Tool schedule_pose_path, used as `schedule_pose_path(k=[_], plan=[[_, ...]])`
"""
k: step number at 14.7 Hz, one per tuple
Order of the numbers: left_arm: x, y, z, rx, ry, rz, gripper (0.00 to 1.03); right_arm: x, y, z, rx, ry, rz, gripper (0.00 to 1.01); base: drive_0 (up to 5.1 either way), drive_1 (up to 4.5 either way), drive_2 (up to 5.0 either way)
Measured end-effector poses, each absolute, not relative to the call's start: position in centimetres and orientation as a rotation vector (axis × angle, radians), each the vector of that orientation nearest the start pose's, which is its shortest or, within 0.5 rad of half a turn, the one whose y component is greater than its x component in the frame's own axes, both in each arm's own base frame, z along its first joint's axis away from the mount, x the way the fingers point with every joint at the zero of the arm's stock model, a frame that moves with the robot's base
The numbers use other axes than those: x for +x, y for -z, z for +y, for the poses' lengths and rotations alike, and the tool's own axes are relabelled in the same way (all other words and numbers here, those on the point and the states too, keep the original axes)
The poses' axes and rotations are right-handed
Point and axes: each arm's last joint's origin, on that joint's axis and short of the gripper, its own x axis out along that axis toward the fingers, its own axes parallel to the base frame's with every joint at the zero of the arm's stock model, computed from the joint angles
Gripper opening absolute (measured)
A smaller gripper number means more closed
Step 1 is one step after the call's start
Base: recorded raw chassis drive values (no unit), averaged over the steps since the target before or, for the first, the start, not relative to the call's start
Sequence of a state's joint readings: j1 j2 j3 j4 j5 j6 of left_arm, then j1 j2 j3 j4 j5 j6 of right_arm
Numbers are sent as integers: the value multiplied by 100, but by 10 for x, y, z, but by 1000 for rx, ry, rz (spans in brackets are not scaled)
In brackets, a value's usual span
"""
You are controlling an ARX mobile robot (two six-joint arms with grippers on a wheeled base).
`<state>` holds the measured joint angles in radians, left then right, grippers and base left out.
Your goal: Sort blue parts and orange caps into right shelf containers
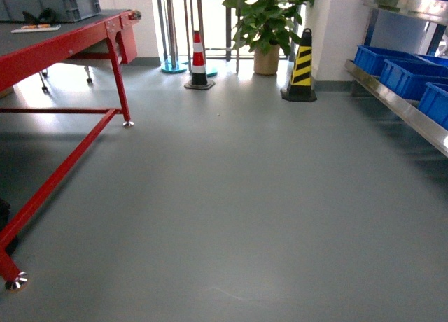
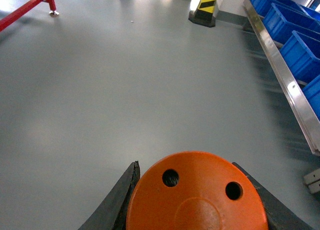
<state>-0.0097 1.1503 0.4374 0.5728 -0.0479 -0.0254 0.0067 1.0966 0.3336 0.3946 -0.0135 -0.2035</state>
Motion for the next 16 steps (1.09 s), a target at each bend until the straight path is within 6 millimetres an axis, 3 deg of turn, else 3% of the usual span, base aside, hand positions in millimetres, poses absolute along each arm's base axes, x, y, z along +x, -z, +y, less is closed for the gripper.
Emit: schedule_pose_path(k=[16], plan=[[233,-216,0,-21,-42,143,44,208,-178,2,-200,-58,364,43,-168,-168,-168]])
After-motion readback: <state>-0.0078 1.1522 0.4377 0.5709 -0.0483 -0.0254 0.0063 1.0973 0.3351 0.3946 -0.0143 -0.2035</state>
